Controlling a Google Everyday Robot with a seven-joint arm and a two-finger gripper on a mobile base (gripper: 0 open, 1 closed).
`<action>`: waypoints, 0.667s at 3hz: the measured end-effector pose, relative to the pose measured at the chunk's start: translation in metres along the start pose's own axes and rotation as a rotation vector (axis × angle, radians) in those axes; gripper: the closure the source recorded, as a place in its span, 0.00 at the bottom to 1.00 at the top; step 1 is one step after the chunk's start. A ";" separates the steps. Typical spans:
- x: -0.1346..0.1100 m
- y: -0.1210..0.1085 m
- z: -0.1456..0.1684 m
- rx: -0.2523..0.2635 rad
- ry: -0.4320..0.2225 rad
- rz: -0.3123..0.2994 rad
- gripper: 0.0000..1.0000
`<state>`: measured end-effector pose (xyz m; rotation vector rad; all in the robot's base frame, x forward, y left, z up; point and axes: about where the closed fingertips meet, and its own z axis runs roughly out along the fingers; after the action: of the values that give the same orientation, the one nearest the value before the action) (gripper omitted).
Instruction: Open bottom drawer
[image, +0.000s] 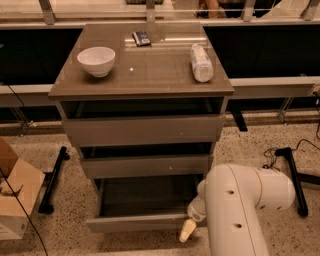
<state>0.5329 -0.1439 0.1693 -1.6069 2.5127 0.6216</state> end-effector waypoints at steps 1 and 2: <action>0.023 0.030 0.009 -0.070 0.022 0.073 0.00; 0.021 0.030 0.004 -0.070 0.022 0.073 0.00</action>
Offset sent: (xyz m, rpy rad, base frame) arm -0.1481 -0.0381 0.0030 -0.0914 0.4033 -0.1741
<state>0.4960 -0.1496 0.1679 -1.5587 2.6031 0.7115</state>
